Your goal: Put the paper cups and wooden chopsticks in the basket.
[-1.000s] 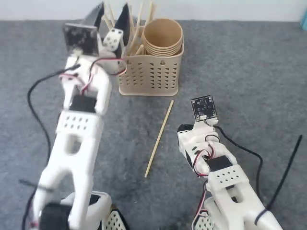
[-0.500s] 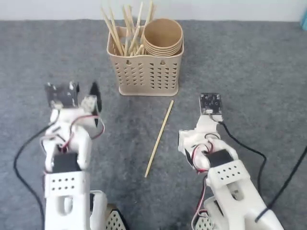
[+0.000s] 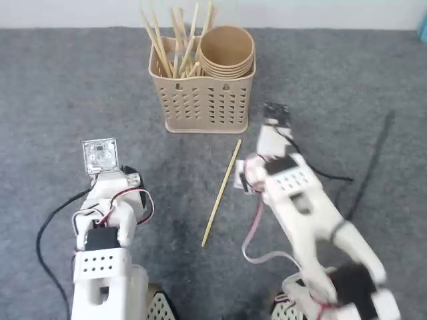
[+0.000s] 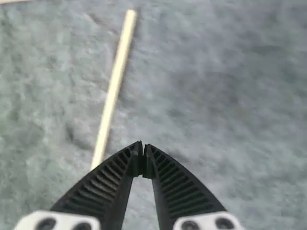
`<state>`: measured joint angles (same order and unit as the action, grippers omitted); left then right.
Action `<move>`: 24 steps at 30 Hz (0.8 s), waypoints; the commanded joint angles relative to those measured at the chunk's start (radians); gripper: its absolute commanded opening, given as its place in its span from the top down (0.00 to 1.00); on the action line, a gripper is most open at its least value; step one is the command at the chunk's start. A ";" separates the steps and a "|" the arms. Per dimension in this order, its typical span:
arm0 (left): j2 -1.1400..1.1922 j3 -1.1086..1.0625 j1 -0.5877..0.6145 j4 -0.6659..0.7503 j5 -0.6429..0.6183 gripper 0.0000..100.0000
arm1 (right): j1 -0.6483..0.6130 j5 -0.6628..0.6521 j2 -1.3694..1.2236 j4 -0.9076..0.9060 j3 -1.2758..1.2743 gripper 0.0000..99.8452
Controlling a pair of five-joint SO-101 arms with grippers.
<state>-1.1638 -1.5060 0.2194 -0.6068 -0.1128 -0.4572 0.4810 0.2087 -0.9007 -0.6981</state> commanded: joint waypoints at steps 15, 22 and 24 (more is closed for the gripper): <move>-0.026 0.022 0.005 -0.037 0.098 0.87 | -0.062 0.141 -0.435 0.047 0.413 0.94; -0.026 0.021 0.008 -0.038 0.098 0.79 | -0.070 0.140 -0.383 -0.021 0.420 0.95; -0.025 0.021 0.008 -0.040 0.098 0.79 | -0.082 0.140 -0.320 -0.058 0.420 0.95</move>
<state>-1.1638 -1.5060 0.2194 -0.6437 -0.0146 -0.5263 0.6099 -0.2240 -0.9114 -0.3299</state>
